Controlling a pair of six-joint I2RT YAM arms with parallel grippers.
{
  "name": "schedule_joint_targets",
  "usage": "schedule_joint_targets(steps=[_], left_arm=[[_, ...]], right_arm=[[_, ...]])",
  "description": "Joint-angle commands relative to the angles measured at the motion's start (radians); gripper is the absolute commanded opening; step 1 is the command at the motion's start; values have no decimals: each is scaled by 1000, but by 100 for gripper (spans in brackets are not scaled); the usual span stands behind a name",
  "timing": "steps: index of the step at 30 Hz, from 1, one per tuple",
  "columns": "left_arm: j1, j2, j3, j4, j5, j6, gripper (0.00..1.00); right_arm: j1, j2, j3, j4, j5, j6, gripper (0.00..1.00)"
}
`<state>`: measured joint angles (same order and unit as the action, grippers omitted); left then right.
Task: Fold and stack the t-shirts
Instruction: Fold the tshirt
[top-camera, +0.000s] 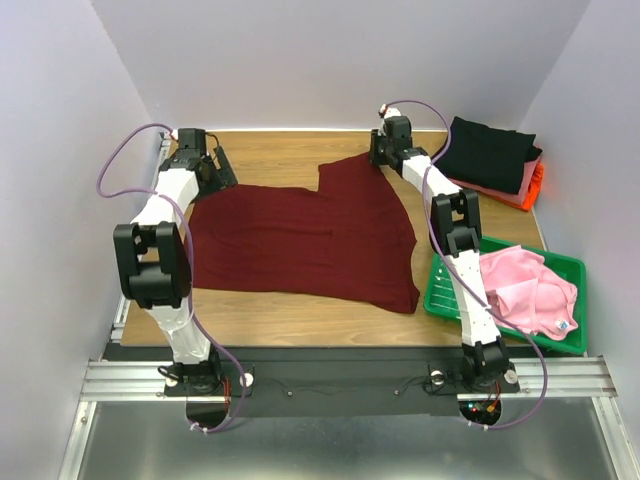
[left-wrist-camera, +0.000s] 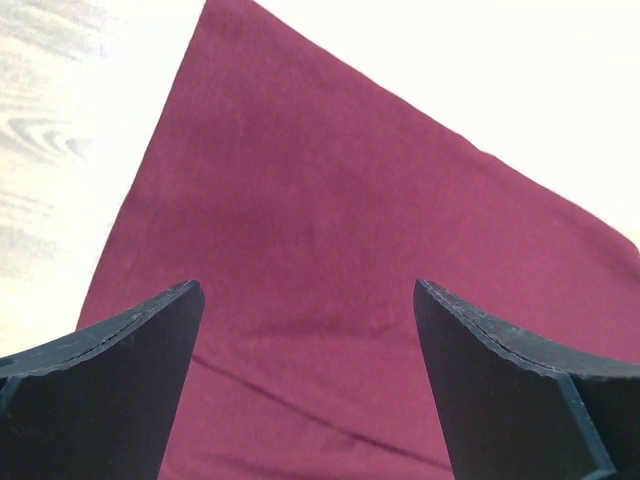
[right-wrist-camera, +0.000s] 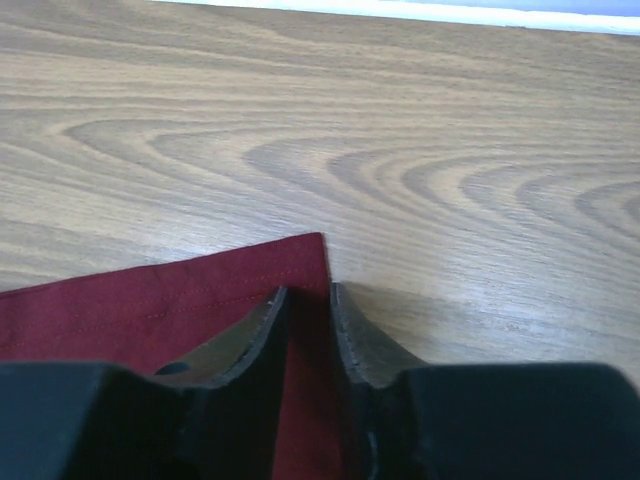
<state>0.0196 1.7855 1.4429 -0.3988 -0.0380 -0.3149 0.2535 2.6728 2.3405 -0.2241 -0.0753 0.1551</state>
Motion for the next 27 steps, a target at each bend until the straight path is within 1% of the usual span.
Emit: schedule_joint_targets(steps=[1,5,6,8,12,15,20,23,27], left_arm=[[3,47,95,32,-36,20,99],[3,109,142,12,-28,28,99],[3,114,140,14,-25,28,98],[3,117,126,26,-25,23,99],[3,138,128,28,-56,14,99],[2,156,142,35,-103,5,99],[5,196,165,98,-154,4,99],[5,248,214,104,-196,4,98],[5,313,270,121,-250,-3,93]], right_arm=[[24,6,-33,3,-67,3,27],[26,4,-44,3,-73,4,19],[27,4,-44,3,-70,4,10],[29,9,-43,5,-66,4,1],[27,-2,-47,6,-46,12,0],[27,-42,-70,15,-29,27,0],[26,-125,-153,38,-38,57,0],[27,-178,-191,57,-50,73,0],[30,-225,-256,80,-64,80,0]])
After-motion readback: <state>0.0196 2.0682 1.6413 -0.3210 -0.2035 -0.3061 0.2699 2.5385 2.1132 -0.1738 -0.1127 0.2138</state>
